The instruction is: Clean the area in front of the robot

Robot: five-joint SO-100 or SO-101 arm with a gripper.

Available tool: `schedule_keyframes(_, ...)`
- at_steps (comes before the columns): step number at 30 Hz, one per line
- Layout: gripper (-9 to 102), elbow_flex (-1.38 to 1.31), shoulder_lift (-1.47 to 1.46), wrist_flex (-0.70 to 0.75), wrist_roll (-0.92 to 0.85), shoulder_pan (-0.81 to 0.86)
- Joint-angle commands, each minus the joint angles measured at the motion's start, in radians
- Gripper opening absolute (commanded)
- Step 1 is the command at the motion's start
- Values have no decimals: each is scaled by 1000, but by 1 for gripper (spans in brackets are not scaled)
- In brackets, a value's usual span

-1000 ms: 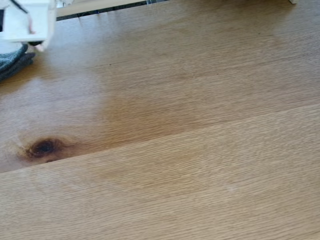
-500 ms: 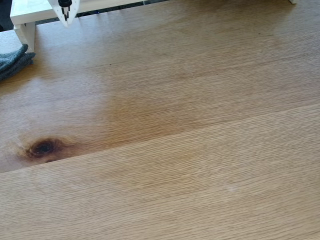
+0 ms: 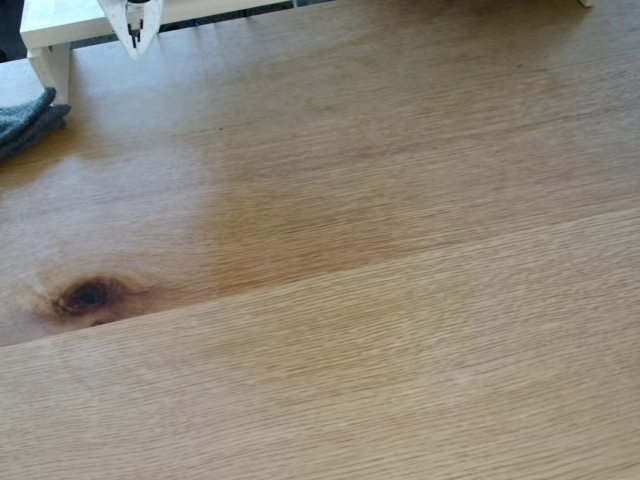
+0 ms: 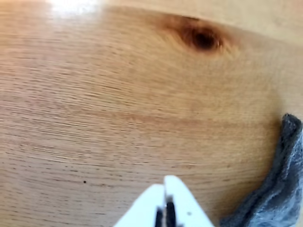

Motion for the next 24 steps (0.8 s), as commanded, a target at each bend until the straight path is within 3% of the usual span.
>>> schedule_keyframes(1, 0, 129, 43, 31, 20, 5)
schedule_keyframes(24, 0, 110, 43, 32, 15, 2)
